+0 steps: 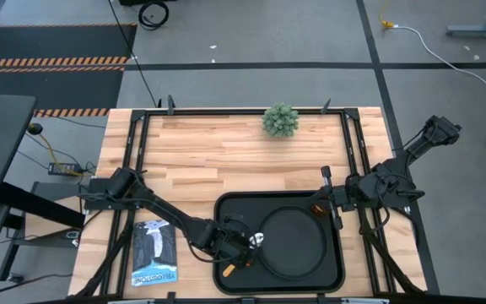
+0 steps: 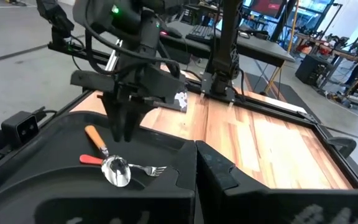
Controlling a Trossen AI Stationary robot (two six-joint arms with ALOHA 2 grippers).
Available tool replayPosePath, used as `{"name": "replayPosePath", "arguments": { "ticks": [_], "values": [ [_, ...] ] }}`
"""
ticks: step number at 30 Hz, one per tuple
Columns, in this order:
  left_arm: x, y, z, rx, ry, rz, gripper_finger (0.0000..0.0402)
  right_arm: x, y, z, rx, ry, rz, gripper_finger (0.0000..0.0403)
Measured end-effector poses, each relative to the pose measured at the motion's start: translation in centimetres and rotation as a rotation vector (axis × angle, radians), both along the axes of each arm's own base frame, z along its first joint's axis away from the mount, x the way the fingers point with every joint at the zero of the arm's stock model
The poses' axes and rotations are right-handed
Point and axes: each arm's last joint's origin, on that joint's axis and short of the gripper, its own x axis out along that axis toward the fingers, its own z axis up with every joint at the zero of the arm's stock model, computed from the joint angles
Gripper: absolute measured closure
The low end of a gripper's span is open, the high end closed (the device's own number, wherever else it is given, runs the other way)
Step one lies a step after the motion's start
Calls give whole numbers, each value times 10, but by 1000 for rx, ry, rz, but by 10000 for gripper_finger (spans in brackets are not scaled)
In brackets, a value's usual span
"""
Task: Pick and place plate/cup/fork/spoon on tray
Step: Put the yellow spoon to the left orange fork on the black tray
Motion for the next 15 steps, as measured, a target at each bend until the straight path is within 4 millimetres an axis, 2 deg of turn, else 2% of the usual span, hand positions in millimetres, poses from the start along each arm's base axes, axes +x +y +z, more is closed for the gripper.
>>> {"name": "replayPosePath", "arguments": {
  "ticks": [6,15],
  "values": [
    [10,-6,17,29,-36,-62,292,0,0,0,0,0,0,396],
    [22,-22,22,76,106,-136,292,0,0,1,8,-7,-1,396]
  ]
}}
